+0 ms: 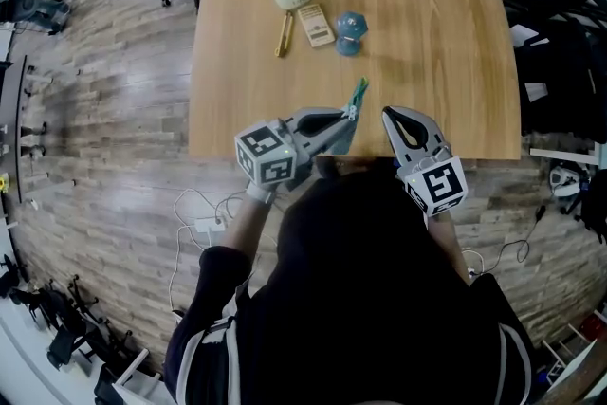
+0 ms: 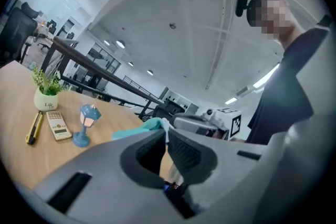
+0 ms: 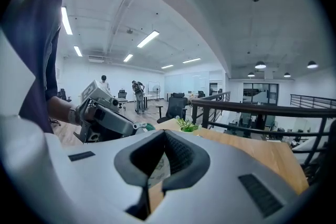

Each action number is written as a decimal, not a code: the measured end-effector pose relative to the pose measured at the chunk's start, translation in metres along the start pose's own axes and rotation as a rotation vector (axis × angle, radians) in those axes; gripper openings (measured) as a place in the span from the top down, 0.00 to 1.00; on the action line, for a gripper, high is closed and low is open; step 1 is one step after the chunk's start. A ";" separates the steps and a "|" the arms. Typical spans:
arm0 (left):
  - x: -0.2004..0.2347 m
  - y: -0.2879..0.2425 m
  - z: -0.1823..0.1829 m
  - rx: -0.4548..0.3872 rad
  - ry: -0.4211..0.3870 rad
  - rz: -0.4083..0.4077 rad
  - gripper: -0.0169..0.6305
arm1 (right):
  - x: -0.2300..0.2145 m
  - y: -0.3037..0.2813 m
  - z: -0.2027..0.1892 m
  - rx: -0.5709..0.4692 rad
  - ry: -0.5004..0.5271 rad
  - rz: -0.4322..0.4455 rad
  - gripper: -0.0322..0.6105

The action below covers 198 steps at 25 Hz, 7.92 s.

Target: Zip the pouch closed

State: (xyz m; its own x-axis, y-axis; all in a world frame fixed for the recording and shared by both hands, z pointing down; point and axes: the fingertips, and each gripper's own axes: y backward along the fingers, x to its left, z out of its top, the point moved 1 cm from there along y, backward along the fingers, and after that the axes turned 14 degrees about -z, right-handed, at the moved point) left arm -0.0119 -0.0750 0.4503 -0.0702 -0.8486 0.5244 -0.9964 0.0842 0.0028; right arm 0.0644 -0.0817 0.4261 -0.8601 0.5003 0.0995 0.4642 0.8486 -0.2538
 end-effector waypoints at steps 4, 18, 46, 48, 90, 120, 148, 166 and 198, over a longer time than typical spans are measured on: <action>-0.007 0.005 0.009 -0.043 0.008 -0.004 0.95 | 0.000 0.002 0.002 -0.007 -0.003 -0.003 0.93; -0.044 0.007 0.035 -0.151 0.021 -0.083 0.95 | 0.056 0.029 0.044 -0.171 0.402 0.184 0.66; -0.053 -0.003 0.028 0.160 -0.509 0.232 0.95 | 0.068 0.027 0.048 -0.161 0.894 -0.026 0.83; -0.054 -0.003 0.028 0.169 -0.517 0.243 0.95 | 0.065 0.027 0.050 -0.163 0.880 -0.043 0.87; -0.078 -0.035 -0.012 0.476 -0.763 0.281 0.95 | 0.044 0.041 0.026 0.041 0.614 -0.115 0.93; -0.091 0.013 0.019 0.352 -0.688 0.367 0.95 | -0.058 0.034 0.016 0.137 0.261 -0.305 0.93; -0.057 0.029 0.034 0.260 -0.610 0.411 0.96 | -0.059 0.018 0.000 0.162 0.170 -0.219 0.90; -0.039 0.090 0.079 -0.042 -0.529 0.694 0.96 | -0.087 0.041 0.058 -0.163 -0.050 -0.306 0.88; -0.031 0.127 0.087 -0.147 -0.575 0.886 0.95 | -0.088 0.049 0.056 -0.181 -0.010 -0.329 0.93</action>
State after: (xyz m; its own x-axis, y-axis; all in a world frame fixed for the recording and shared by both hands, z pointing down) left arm -0.1403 -0.0835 0.3598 -0.8169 -0.5695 -0.0911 -0.5663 0.8220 -0.0600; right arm 0.1506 -0.0940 0.3512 -0.9710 0.1950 0.1382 0.1919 0.9808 -0.0355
